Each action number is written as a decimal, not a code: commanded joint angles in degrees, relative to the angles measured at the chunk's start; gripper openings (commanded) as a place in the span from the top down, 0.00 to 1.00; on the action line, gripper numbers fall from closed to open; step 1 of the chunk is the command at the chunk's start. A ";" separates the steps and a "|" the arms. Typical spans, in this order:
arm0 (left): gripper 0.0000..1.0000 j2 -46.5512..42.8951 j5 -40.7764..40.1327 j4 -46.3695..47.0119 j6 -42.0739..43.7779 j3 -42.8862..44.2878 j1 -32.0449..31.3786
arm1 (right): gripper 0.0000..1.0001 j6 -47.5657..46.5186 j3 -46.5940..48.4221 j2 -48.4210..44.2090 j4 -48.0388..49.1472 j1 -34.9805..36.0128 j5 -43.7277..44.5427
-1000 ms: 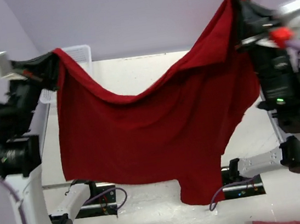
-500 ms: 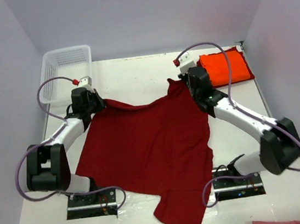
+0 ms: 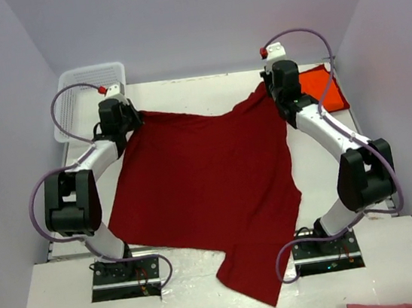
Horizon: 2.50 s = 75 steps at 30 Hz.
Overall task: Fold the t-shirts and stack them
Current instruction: Flatten out the tshirt, then grap the side of the flattened tshirt furthest away from the robot with both arms, then fold the flattened tshirt in 1/3 of the way
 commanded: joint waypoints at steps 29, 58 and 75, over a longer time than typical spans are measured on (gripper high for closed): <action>1.00 7.18 -1.21 -8.86 9.96 11.71 0.53 | 1.00 11.99 9.04 0.78 -17.42 -0.92 -2.28; 1.00 3.48 -17.38 -23.98 5.22 7.49 -1.05 | 1.00 26.75 -9.76 -15.92 -30.61 10.16 8.28; 1.00 9.99 -26.00 -29.52 4.51 10.21 -2.99 | 1.00 34.92 -12.32 -14.07 -37.89 14.19 12.76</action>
